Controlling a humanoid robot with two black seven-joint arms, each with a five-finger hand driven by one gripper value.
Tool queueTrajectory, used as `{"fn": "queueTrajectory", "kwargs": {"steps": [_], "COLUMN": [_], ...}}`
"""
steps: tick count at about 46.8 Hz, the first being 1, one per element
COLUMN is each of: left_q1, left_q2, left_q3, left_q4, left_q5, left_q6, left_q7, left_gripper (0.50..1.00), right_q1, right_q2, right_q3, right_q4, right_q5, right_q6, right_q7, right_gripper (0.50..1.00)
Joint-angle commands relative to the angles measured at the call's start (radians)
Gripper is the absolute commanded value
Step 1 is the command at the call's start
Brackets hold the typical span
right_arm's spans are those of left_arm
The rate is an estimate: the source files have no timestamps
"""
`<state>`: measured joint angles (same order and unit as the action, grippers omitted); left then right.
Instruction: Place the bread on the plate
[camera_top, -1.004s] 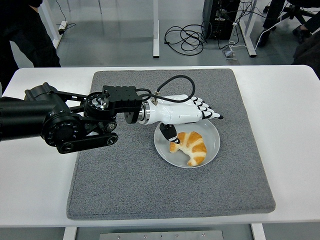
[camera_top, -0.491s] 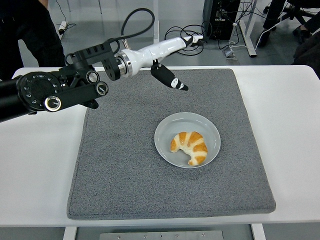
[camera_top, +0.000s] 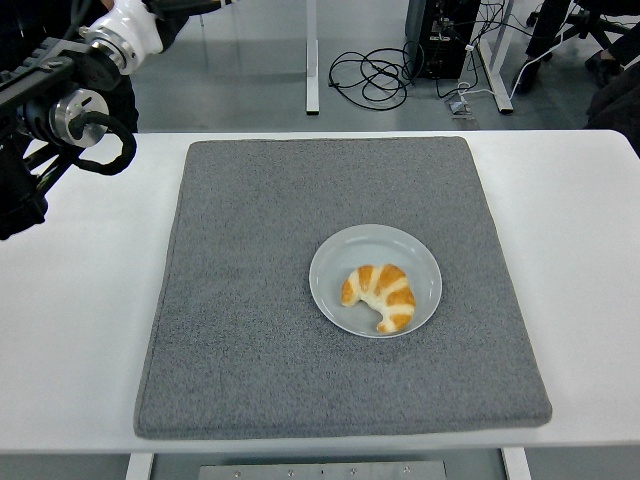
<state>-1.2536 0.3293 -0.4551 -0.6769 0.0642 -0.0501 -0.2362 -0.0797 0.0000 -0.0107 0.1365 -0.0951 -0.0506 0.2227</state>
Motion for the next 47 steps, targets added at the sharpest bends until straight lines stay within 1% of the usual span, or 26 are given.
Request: {"fn": "queueTrajectory", "kwargs": {"steps": [1, 4, 6, 12, 16, 20, 27, 32, 41, 47], "left_q1": [0.045, 0.071, 0.082, 0.086, 0.085, 0.083, 0.08, 0.082, 0.08, 0.08], "left_q2": [-0.007, -0.027, -0.045, -0.114, -0.156, -0.19, -0.242, -0.276, -0.305, -0.303], "left_q3": [-0.101, -0.174, -0.203, -0.252, -0.277, -0.293, -0.301, -0.301, -0.301, -0.301], "left_q4": [0.063, 0.114, 0.151, 0.279, 0.329, 0.333, 0.333, 0.335, 0.342, 0.344], "left_q5": [-0.029, -0.03, -0.032, -0.034, -0.034, -0.035, -0.035, -0.037, -0.047, -0.047], "left_q6": [-0.023, -0.046, -0.077, -0.143, -0.174, -0.18, -0.198, -0.215, -0.214, -0.215], "left_q7": [0.023, 0.064, 0.083, 0.092, 0.107, 0.115, 0.152, 0.152, 0.15, 0.15], "left_gripper": [0.974, 0.974, 0.974, 0.974, 0.974, 0.974, 0.974, 0.975, 0.975, 0.975], "right_q1": [0.0, 0.0, 0.0, 0.0, 0.0, 0.0, 0.001, 0.005, 0.003, 0.002], "right_q2": [0.0, 0.0, 0.0, 0.0, 0.0, 0.0, 0.0, 0.0, 0.0, 0.0], "right_q3": [0.0, 0.0, 0.0, 0.0, 0.0, 0.0, 0.002, 0.005, 0.003, 0.003], "right_q4": [0.0, 0.0, 0.0, 0.0, 0.0, 0.0, 0.006, 0.011, 0.008, 0.006], "right_q5": [0.0, 0.0, 0.0, 0.0, 0.0, 0.0, 0.0, 0.0, 0.0, 0.0], "right_q6": [0.0, 0.0, 0.0, 0.0, 0.0, 0.0, 0.002, 0.002, 0.002, 0.002], "right_q7": [0.0, 0.0, 0.0, 0.0, 0.0, 0.0, 0.0, 0.0, 0.0, 0.0], "right_gripper": [1.0, 1.0, 1.0, 1.0, 1.0, 1.0, 1.0, 1.0, 1.0, 1.0]}}
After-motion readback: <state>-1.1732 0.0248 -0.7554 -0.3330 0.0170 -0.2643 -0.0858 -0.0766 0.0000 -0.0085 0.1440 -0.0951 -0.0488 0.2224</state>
